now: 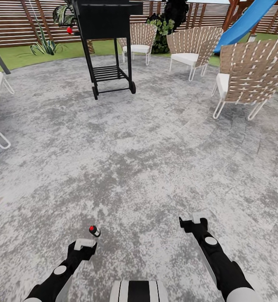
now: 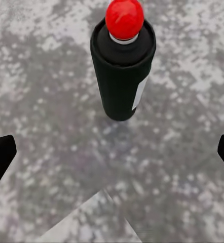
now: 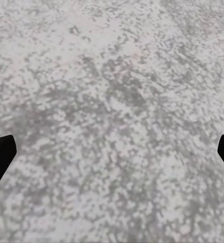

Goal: Pick up the pesticide atomizer in the garden and spray insectifuge to fully cover both potted plants in the garden.

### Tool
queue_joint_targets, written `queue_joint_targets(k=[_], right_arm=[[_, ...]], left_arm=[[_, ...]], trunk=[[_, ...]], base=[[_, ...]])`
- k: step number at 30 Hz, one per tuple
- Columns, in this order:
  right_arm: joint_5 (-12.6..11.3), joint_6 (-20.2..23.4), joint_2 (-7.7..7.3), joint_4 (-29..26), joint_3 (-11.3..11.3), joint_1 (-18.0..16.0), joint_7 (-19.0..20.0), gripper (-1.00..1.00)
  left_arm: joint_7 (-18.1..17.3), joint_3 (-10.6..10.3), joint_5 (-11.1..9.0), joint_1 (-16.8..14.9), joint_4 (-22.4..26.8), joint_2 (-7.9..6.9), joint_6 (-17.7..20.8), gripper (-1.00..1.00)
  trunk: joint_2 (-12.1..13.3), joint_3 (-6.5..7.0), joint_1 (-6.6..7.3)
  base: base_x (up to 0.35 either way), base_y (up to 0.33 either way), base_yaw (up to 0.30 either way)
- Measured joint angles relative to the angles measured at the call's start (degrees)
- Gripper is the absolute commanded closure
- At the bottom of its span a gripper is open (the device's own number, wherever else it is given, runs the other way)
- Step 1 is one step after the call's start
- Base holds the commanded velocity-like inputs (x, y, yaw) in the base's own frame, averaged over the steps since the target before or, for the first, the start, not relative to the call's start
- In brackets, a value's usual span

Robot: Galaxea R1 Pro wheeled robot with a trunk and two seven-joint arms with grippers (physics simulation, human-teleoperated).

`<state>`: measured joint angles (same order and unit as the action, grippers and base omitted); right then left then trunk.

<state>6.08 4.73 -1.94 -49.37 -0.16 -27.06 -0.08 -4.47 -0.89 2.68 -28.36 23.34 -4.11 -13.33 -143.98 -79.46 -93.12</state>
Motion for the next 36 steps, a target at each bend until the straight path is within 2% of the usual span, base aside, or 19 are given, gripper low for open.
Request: queue_joint_targets(k=[19, 27, 36], right_arm=[[0.0, 0.0, 0.0, 0.0, 0.0, 0.0, 0.0, -1.0], [0.0, 0.0, 0.0, 0.0, 0.0, 0.0, 0.0, -1.0], [0.0, 0.0, 0.0, 0.0, 0.0, 0.0, 0.0, -1.0]], left_arm=[[0.0, -0.1, 0.0, 0.0, 0.0, 0.06, 0.0, -1.0], [0.0, 0.0, 0.1, 0.0, 0.0, -0.03, 0.0, -1.0], [0.1, 0.0, 0.0, 0.7, 0.0, -0.08, -0.3, -1.0]], trunk=[[0.0, 0.0, 0.01], [0.0, 0.0, 0.0], [-0.1, -2.42, -0.24]], base=[[0.105, -0.023, 0.0], [0.013, -0.009, 0.0], [0.0, 0.0, 0.0]])
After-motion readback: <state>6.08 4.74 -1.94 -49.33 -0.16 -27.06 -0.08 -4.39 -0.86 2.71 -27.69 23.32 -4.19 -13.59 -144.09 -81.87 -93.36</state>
